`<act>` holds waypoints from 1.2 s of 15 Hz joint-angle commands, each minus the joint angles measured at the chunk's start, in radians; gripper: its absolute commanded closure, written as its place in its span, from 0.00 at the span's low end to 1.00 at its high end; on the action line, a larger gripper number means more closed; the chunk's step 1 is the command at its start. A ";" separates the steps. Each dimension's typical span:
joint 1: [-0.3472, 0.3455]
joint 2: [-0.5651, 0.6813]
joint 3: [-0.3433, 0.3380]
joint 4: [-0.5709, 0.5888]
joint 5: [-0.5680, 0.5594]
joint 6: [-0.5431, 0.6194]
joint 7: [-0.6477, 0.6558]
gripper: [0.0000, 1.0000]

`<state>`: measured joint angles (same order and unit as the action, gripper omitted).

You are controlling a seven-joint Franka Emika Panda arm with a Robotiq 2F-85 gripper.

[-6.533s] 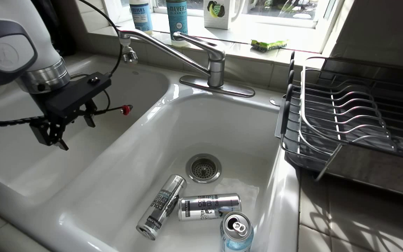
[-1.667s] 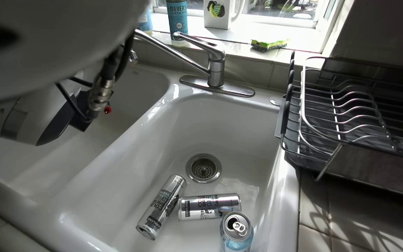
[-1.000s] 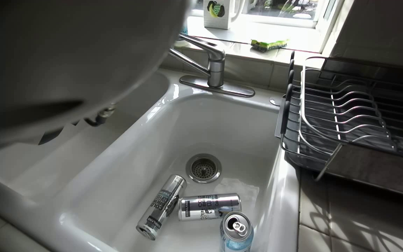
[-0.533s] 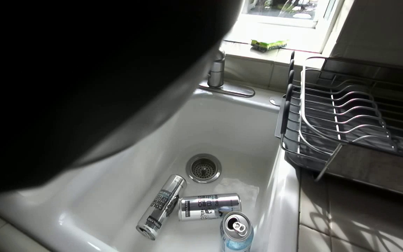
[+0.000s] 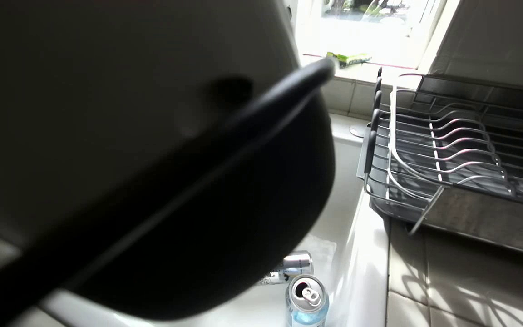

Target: Pick up the empty clear bottle from the sink and put it on the kitchen counter

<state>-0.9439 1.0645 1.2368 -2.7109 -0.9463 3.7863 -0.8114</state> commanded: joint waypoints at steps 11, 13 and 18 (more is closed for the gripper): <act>0.111 0.406 -0.031 0.222 -0.198 -0.272 0.211 0.96; 0.112 0.461 -0.027 0.239 -0.230 -0.317 0.225 0.96; 0.175 0.445 -0.036 0.259 -0.270 -0.302 0.291 0.96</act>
<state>-0.8229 1.5093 1.2038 -2.4793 -1.1750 3.4508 -0.5874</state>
